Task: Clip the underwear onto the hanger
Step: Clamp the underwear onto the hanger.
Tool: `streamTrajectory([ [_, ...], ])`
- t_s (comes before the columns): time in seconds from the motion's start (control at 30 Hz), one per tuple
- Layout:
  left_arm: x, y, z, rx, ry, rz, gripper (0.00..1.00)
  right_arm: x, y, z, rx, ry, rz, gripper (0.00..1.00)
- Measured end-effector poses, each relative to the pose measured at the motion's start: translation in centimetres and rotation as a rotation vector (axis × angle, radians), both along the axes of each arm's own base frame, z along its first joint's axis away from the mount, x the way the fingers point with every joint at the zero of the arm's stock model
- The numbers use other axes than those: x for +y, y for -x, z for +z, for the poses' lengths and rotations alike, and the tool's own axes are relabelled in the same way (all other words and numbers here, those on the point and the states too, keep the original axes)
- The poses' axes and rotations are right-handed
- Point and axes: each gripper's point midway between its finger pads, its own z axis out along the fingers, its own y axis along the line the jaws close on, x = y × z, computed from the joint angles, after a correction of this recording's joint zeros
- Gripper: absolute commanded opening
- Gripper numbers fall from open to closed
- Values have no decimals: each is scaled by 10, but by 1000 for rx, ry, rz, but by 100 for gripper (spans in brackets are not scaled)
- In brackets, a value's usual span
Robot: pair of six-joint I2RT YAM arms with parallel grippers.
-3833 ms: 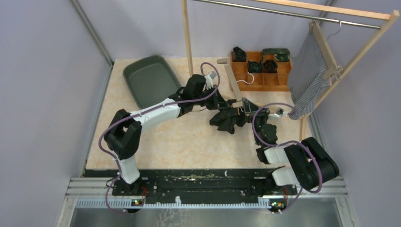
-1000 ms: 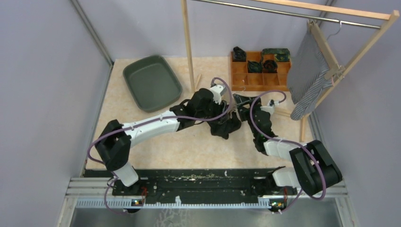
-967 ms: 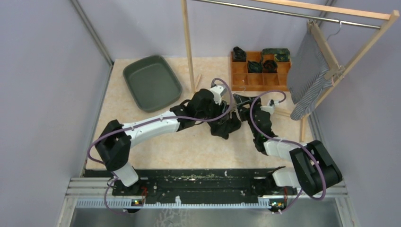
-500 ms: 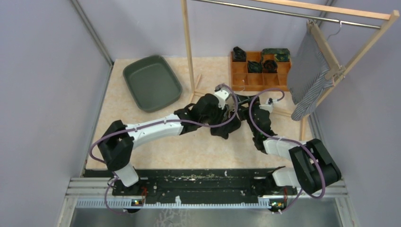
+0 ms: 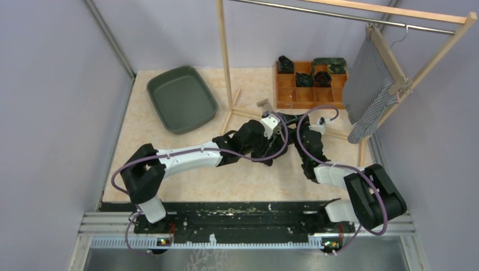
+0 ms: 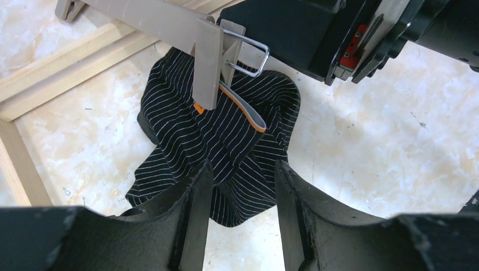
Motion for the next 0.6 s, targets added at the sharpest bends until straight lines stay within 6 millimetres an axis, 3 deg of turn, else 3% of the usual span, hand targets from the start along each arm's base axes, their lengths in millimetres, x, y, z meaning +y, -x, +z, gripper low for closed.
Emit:
streamTrajectory([
  [0.6,-5,-9,-2,-55,-21,-18,47,4,-2,0,0,-3,18,83],
])
